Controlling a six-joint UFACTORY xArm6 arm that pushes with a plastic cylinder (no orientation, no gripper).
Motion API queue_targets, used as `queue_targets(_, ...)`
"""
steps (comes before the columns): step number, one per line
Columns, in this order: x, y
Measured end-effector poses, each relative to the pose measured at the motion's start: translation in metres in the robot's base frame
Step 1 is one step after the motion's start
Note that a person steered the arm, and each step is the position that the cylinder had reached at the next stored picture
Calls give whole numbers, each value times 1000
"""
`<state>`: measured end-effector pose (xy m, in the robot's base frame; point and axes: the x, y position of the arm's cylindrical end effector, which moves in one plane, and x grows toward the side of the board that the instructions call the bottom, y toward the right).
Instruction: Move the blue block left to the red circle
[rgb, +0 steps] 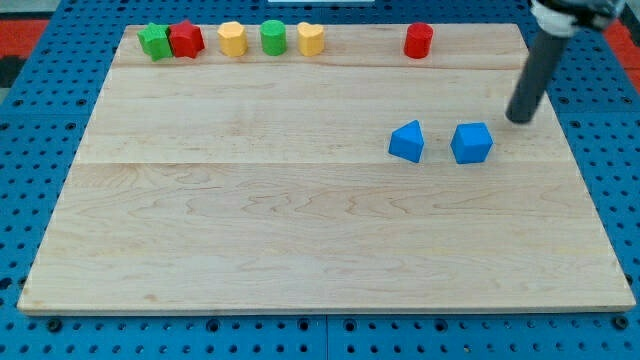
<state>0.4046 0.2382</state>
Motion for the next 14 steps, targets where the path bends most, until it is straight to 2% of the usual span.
queue_targets(1,30,-32)
queue_targets(3,-40,-125)
queue_targets(5,22,-97)
queue_targets(6,7,-155)
queue_targets(7,-29,-188)
queue_targets(9,-74,-236)
queue_targets(11,-107,-248)
queue_targets(13,-114,-284)
queue_targets(14,-126,-268)
